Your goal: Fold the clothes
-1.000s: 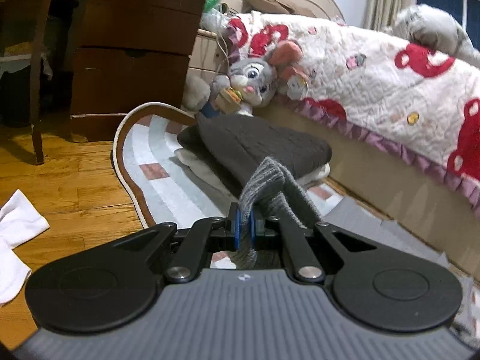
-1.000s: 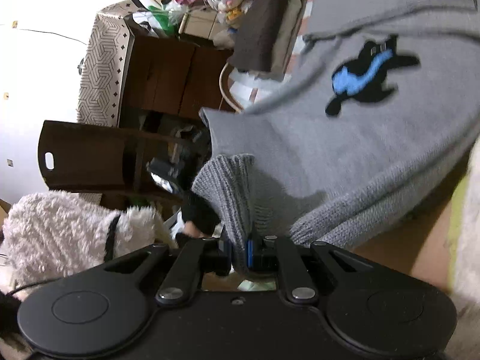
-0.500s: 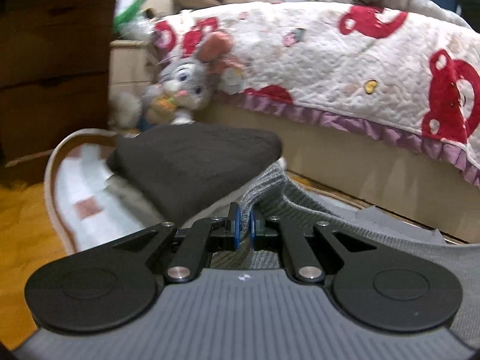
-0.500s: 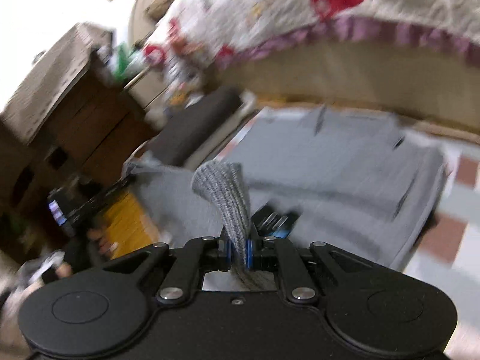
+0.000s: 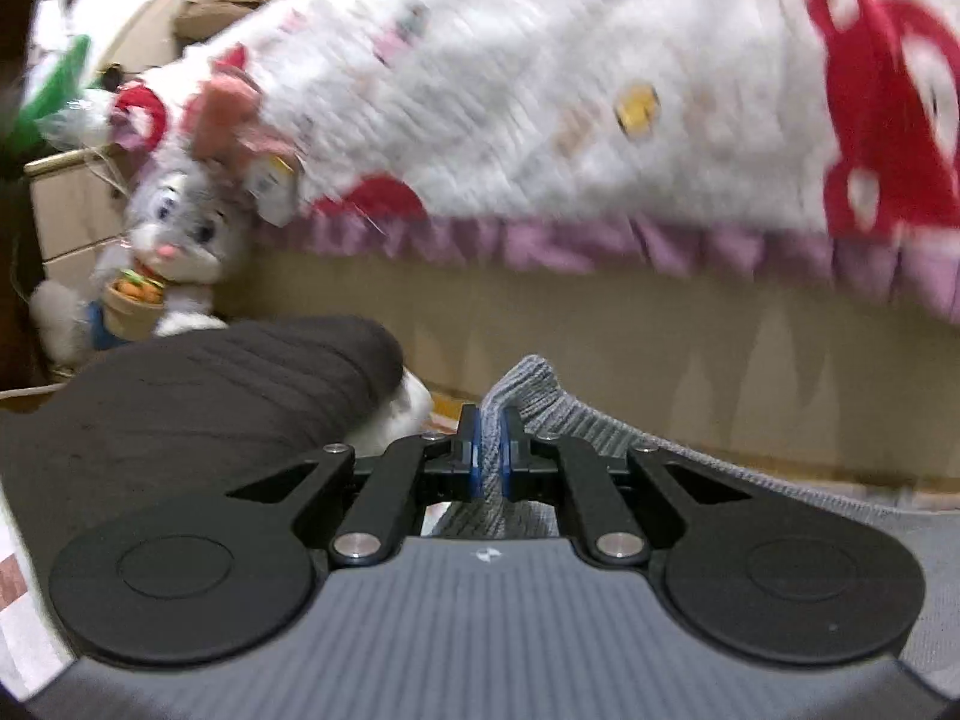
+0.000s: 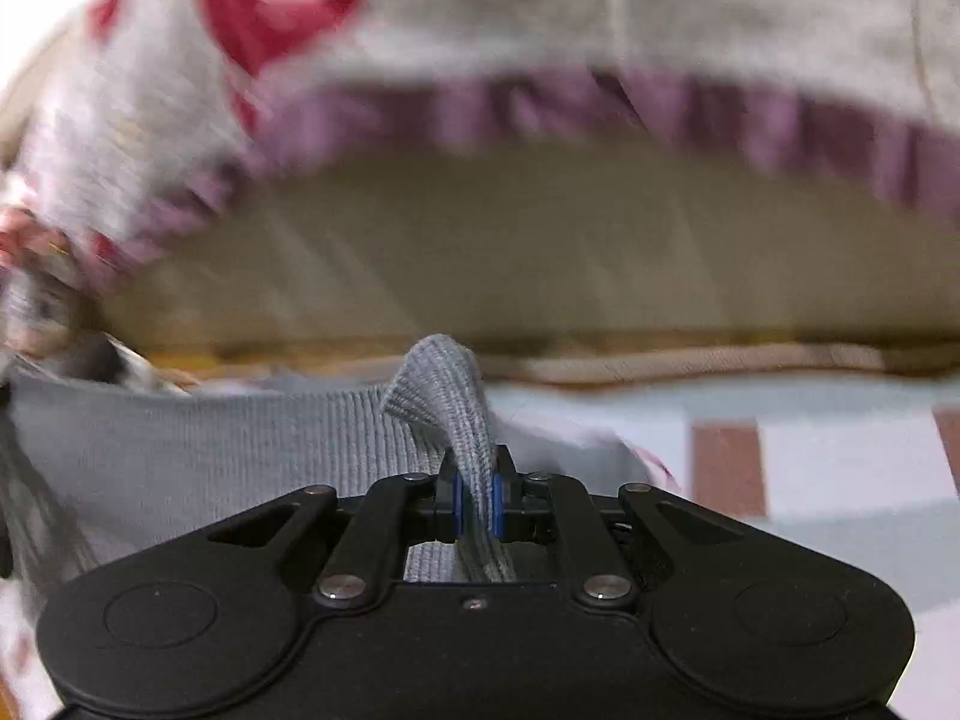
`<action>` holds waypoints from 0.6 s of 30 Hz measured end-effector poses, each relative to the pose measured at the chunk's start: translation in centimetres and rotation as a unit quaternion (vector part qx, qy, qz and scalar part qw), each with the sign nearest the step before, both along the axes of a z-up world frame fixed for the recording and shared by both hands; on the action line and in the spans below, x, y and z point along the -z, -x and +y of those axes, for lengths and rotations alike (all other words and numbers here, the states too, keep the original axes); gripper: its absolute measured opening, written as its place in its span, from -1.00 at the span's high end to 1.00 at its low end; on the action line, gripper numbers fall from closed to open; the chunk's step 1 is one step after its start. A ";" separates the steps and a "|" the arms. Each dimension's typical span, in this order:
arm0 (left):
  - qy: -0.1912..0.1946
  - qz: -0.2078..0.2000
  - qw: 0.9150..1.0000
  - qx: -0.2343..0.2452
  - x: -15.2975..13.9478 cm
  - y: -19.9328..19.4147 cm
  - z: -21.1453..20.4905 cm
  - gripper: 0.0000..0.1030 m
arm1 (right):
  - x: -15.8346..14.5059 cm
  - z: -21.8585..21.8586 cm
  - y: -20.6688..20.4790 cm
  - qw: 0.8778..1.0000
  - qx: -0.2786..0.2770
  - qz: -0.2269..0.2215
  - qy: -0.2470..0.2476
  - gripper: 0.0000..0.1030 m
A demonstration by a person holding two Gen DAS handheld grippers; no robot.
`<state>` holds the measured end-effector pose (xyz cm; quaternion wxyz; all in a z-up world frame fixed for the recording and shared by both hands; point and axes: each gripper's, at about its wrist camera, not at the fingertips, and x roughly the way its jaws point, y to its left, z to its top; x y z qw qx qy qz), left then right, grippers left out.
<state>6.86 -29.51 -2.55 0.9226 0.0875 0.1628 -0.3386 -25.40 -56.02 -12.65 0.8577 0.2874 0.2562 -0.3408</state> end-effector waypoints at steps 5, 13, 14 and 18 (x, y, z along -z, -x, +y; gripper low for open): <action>-0.032 -0.025 0.999 -0.022 1.7 -0.9 -2.4 0.89 | 0.0 -0.7 0.1 0.999 -0.009 -0.037 0.027 0.78; -0.070 -0.042 0.996 -0.046 3.7 -4.1 -6.5 0.94 | 0.3 -3.0 -1.4 0.999 0.002 -0.037 0.038 0.80; -0.080 -0.044 0.995 -0.043 4.2 -4.3 -7.0 0.94 | 0.7 -3.4 -1.4 0.999 0.006 -0.033 0.025 0.79; -0.080 -0.007 0.996 -0.026 5.5 -4.3 -6.6 0.86 | 2.1 -5.0 -1.5 0.999 0.025 -0.017 -0.025 0.68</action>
